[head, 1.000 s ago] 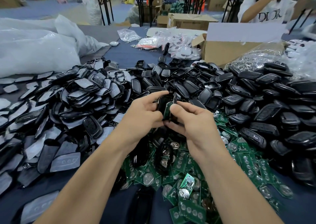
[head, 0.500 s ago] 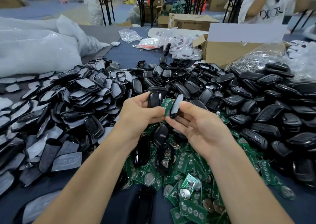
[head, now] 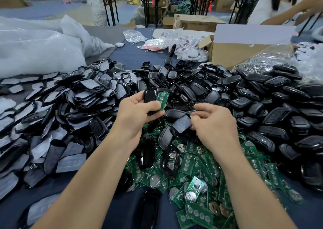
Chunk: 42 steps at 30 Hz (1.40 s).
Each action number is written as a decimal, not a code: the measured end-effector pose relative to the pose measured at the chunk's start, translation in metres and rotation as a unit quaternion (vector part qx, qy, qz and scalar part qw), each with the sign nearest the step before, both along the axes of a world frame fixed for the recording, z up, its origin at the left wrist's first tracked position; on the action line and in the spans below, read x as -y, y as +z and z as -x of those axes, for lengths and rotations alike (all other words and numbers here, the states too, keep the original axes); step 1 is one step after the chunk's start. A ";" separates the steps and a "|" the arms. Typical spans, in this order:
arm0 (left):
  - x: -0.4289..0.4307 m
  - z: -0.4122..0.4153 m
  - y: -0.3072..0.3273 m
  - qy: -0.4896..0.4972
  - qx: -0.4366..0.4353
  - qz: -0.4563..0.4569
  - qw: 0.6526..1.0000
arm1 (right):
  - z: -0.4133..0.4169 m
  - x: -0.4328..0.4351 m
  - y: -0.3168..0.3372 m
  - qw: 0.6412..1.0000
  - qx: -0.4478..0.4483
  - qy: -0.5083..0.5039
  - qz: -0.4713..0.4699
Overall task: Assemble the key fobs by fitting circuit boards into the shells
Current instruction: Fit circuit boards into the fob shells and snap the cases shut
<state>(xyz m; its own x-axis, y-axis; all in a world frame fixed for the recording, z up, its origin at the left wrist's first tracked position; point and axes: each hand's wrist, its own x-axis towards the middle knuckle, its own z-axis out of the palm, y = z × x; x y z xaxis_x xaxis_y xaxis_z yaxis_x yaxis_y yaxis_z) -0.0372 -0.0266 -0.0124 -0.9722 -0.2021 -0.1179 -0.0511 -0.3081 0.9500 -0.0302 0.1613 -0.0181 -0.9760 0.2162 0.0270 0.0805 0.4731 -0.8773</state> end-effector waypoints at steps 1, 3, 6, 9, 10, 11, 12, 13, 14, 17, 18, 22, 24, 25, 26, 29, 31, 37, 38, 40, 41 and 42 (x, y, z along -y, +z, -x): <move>0.000 0.000 -0.001 -0.006 -0.002 0.005 1.000 | -0.002 -0.001 0.001 0.999 -0.031 -0.018 -0.030; -0.001 -0.001 -0.003 -0.027 -0.007 0.027 0.999 | -0.004 -0.001 0.004 0.996 -0.084 -0.030 -0.011; -0.005 -0.003 -0.006 -0.070 -0.024 0.066 0.995 | -0.008 0.005 0.008 0.991 -0.124 0.008 0.058; -0.010 -0.006 -0.007 -0.121 -0.046 0.099 0.987 | -0.010 0.012 0.006 0.989 -0.128 0.049 0.060; -0.011 -0.007 -0.007 -0.136 -0.049 0.107 0.984 | -0.009 0.014 0.005 0.989 -0.133 0.048 0.047; -0.012 -0.008 -0.007 -0.147 -0.049 0.115 0.981 | -0.009 0.015 0.003 0.989 -0.138 0.042 0.037; -0.013 -0.008 -0.006 -0.151 -0.047 0.118 0.980 | -0.008 0.015 0.002 0.989 -0.141 0.035 0.036; -0.014 -0.008 -0.005 -0.152 -0.040 0.111 0.981 | -0.007 0.014 0.001 0.989 -0.140 0.029 0.046; -0.015 -0.008 -0.004 -0.148 -0.026 0.088 0.985 | -0.006 0.012 0.000 0.988 -0.135 0.022 0.065; -0.015 -0.007 -0.001 -0.141 0.023 0.005 0.990 | -0.002 0.007 0.001 0.980 -0.122 0.027 0.158; -0.015 -0.007 0.000 -0.141 0.034 -0.003 0.989 | -0.001 0.006 0.002 0.972 -0.123 0.035 0.197; -0.015 -0.008 0.000 -0.156 0.050 -0.001 0.987 | -0.002 0.006 0.004 0.952 -0.139 0.070 0.264; -0.014 -0.008 0.000 -0.171 0.047 0.012 0.984 | -0.003 0.008 0.003 0.956 -0.145 0.082 0.241; -0.014 -0.009 0.000 -0.178 0.044 0.017 0.983 | -0.003 0.009 0.002 0.960 -0.146 0.084 0.222; -0.014 -0.009 0.000 -0.185 0.041 0.020 0.982 | -0.003 0.009 0.001 0.966 -0.145 0.084 0.198; -0.013 -0.009 -0.002 -0.200 0.033 0.033 0.979 | -0.004 0.009 0.000 0.976 -0.137 0.081 0.148; -0.013 -0.010 -0.003 -0.211 0.031 0.043 0.976 | -0.005 0.008 0.001 0.978 -0.139 0.074 0.135; -0.014 -0.009 -0.003 -0.214 0.024 0.051 0.975 | -0.005 0.012 0.000 0.980 -0.176 0.068 0.061; -0.014 -0.009 -0.003 -0.212 0.025 0.049 0.976 | -0.005 0.013 0.001 0.980 -0.181 0.070 0.047; -0.013 -0.008 -0.002 -0.221 0.015 0.060 0.973 | -0.005 0.014 0.002 0.978 -0.196 0.067 0.024; -0.013 -0.009 -0.003 -0.229 0.007 0.070 0.971 | -0.004 0.014 0.001 0.977 -0.204 0.062 0.019; -0.013 -0.010 -0.003 -0.236 -0.002 0.082 0.968 | -0.004 0.015 0.000 0.976 -0.210 0.055 0.016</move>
<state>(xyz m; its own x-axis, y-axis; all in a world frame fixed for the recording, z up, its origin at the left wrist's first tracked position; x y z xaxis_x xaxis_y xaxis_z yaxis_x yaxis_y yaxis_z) -0.0275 -0.0135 -0.0157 -0.9614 0.2484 -0.1179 -0.1454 -0.0955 0.9847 -0.0261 0.1467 -0.0176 -0.8974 0.1175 0.4252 -0.3401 0.4297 -0.8365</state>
